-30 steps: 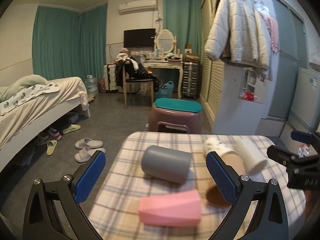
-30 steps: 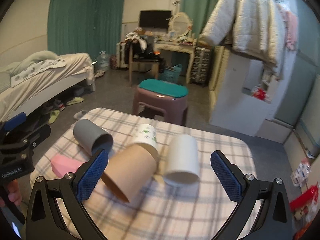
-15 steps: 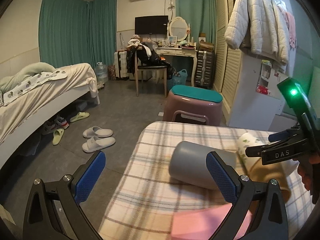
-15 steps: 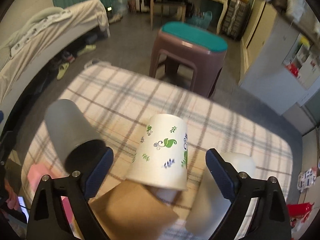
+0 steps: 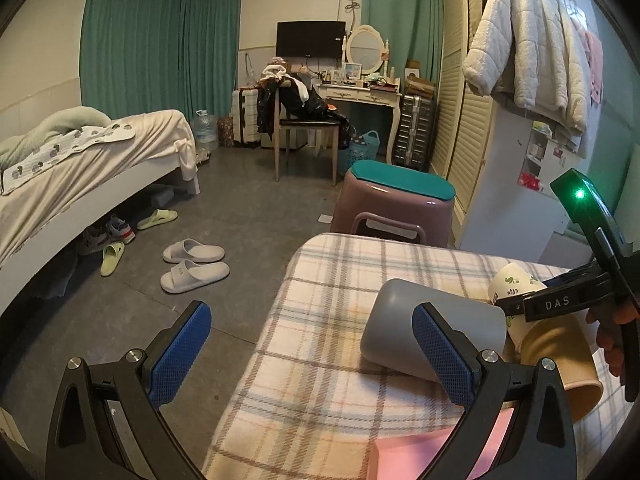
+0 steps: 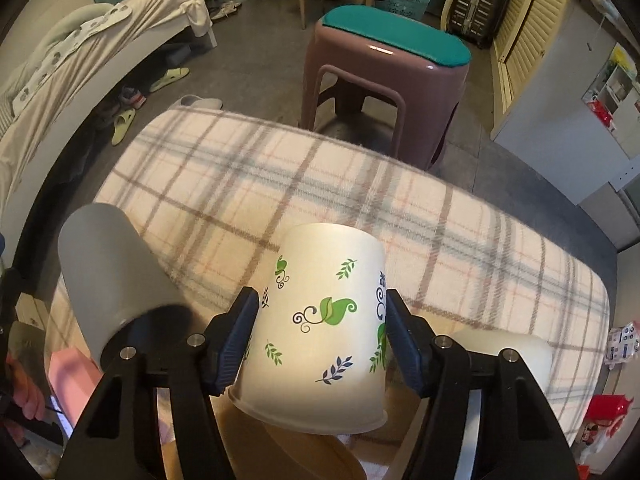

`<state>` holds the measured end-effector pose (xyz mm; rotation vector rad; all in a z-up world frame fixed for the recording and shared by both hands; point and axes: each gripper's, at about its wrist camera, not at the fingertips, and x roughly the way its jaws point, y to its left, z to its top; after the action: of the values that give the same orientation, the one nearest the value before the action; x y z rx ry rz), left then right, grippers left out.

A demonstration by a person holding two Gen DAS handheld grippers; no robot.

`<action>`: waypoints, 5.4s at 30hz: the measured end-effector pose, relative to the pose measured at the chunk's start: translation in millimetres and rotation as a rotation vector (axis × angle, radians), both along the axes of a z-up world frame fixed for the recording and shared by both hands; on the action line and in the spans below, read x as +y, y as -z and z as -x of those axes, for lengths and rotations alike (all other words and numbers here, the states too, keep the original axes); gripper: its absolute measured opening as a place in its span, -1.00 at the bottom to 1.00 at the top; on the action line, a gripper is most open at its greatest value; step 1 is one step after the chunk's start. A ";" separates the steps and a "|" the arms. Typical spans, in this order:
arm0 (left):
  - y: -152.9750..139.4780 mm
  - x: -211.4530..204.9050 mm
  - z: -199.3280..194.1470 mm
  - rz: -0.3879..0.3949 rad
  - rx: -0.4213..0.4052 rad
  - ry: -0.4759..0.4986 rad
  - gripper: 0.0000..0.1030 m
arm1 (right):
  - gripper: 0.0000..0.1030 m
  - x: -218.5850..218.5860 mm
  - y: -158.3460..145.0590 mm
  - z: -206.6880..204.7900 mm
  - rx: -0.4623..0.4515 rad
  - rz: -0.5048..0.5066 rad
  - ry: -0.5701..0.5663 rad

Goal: Flip cup upside down
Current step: 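Lift the leaf-print cup with the right gripper and turn it rim-down, then bring the left gripper to the held cup and grasp it, then rotate the cup with the left gripper so its open rim faces up, then lower the leaf-print cup upright onto the table and open the left gripper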

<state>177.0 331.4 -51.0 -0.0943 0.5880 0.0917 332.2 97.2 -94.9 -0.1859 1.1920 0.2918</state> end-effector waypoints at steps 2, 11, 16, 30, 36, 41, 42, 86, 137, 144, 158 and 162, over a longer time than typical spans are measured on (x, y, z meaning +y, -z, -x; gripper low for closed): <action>-1.6 2.7 3.5 -0.004 -0.003 -0.010 1.00 | 0.22 0.0 -8.9 1.0 -0.028 -0.018 0.003; -24.0 6.6 34.8 0.021 -0.051 -0.046 1.00 | 0.21 -4.9 -97.3 33.5 -0.221 -0.087 0.007; -38.0 -6.1 63.1 0.010 -0.094 -0.027 1.00 | 0.21 -23.9 -143.0 72.1 -0.302 -0.105 0.039; -49.4 -50.8 131.9 0.016 -0.138 0.087 1.00 | 0.21 -71.7 -110.9 226.5 -0.230 -0.104 0.147; -39.8 -67.5 143.7 -0.004 -0.119 0.100 1.00 | 0.21 -80.4 -49.1 244.6 -0.142 -0.112 0.184; -29.0 -75.8 145.1 -0.017 -0.087 0.098 1.00 | 0.21 -83.9 -17.7 238.7 -0.106 -0.117 0.211; -27.3 -77.6 144.4 -0.021 -0.081 0.098 1.00 | 0.21 -85.0 -13.2 238.0 -0.103 -0.116 0.214; 3.6 -288.2 56.8 -0.044 0.448 0.467 0.98 | 0.73 -259.0 -15.3 230.7 -0.390 -0.180 0.391; 13.0 -316.7 52.4 -0.159 0.022 0.542 0.17 | 0.73 -263.7 -18.9 263.8 -0.437 -0.125 0.456; 11.0 -303.2 65.8 -0.134 0.001 0.542 0.17 | 0.73 -257.6 -23.2 264.4 -0.446 -0.117 0.445; 5.2 -291.9 102.1 -0.155 0.025 0.563 0.17 | 0.73 -240.6 -33.9 282.5 -0.468 -0.113 0.425; 7.9 -293.1 108.8 -0.152 0.025 0.566 0.19 | 0.73 -236.3 -40.8 294.2 -0.485 -0.104 0.418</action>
<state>68.2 38.3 -58.8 0.2224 0.6119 -0.4124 38.0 -139.2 -54.1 0.0846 0.7078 -0.0609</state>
